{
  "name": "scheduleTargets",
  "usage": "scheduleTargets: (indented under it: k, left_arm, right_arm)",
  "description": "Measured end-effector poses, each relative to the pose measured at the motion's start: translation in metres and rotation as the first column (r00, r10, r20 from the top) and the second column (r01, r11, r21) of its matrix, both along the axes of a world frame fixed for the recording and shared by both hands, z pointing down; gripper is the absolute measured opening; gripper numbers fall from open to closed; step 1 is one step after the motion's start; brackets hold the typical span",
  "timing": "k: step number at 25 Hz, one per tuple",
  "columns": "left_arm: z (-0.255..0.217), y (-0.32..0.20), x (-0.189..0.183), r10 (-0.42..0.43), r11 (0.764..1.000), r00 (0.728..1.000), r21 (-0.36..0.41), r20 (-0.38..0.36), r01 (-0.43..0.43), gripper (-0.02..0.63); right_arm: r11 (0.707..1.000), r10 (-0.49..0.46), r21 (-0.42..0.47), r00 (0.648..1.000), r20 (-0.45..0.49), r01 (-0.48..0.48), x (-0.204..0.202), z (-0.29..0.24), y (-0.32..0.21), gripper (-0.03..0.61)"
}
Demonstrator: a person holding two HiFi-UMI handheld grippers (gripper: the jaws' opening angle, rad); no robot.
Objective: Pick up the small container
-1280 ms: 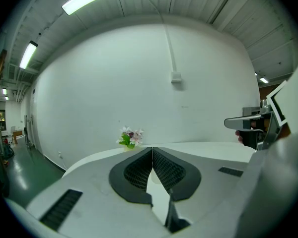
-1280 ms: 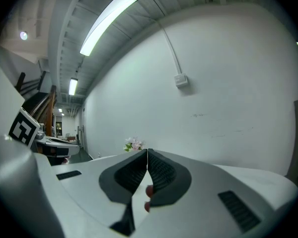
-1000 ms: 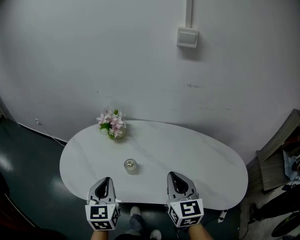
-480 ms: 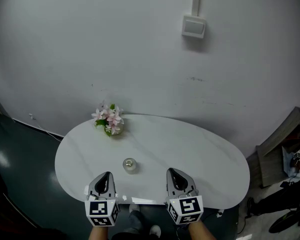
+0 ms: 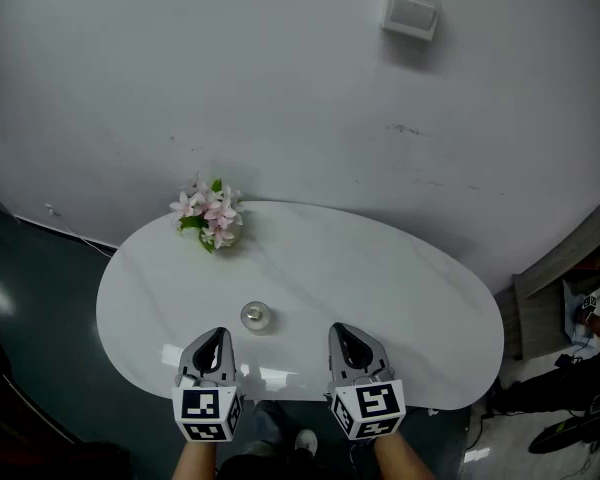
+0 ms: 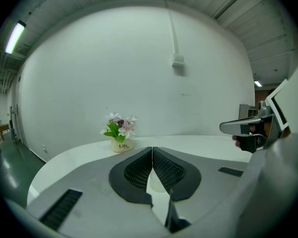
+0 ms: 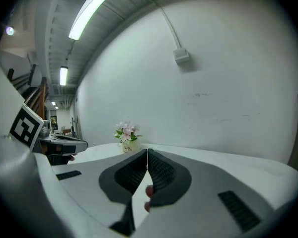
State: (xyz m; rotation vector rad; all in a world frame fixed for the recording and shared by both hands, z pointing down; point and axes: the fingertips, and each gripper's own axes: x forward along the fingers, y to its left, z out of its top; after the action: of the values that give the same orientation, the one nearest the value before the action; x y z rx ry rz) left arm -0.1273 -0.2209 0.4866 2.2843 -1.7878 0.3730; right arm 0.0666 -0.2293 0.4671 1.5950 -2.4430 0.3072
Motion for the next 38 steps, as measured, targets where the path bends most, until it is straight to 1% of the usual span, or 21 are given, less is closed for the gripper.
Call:
scheduleTargets:
  k: [10, 17, 23, 27, 28, 29, 30, 35, 38]
  left_arm:
    - [0.041, -0.014, 0.003, 0.032, 0.997, 0.999, -0.065, -0.021, -0.033, 0.011]
    - [0.067, -0.018, 0.009, 0.055, 0.992, 0.998, -0.114, -0.04, -0.059, 0.012]
    - [0.07, -0.023, 0.011, 0.064, 0.992, 0.997, -0.108, -0.043, -0.068, 0.012]
    - [0.069, -0.026, 0.014, 0.084, 0.991, 0.996, -0.098, -0.039, -0.087, 0.014]
    - [0.069, -0.027, 0.016, 0.09, 0.991, 0.995, -0.096, -0.039, -0.093, 0.022]
    - [0.07, -0.029, 0.018, 0.098, 0.99, 0.994, -0.098, -0.039, -0.101, 0.082]
    - [0.071, -0.03, 0.02, 0.108, 0.989, 0.994, -0.102, -0.037, -0.111, 0.127]
    - [0.074, -0.037, 0.03, 0.145, 0.984, 0.989, -0.105, -0.02, -0.146, 0.183]
    - [0.077, -0.041, 0.035, 0.158, 0.981, 0.987, -0.113, -0.022, -0.16, 0.196]
  right_arm:
    - [0.997, 0.006, -0.083, 1.0, -0.023, -0.007, -0.006, 0.04, -0.009, 0.066]
    - [0.99, 0.026, -0.14, 1.0, -0.018, -0.028, -0.005, 0.066, -0.012, 0.066]
    - [0.988, 0.03, -0.15, 0.999, -0.014, -0.032, -0.007, 0.072, -0.017, 0.067]
    - [0.988, 0.028, -0.149, 0.999, -0.019, -0.03, -0.007, 0.073, -0.02, 0.067]
    - [0.988, 0.029, -0.149, 0.999, -0.02, -0.032, -0.006, 0.073, -0.021, 0.066]
    - [0.988, 0.031, -0.149, 0.999, -0.021, -0.033, -0.005, 0.074, -0.021, 0.067]
    - [0.988, 0.032, -0.149, 0.999, -0.021, -0.035, -0.005, 0.074, -0.022, 0.066]
    - [0.987, 0.031, -0.157, 0.999, -0.023, -0.034, -0.006, 0.077, -0.024, 0.066]
    - [0.986, 0.032, -0.164, 0.999, -0.026, -0.036, -0.004, 0.08, -0.025, 0.066]
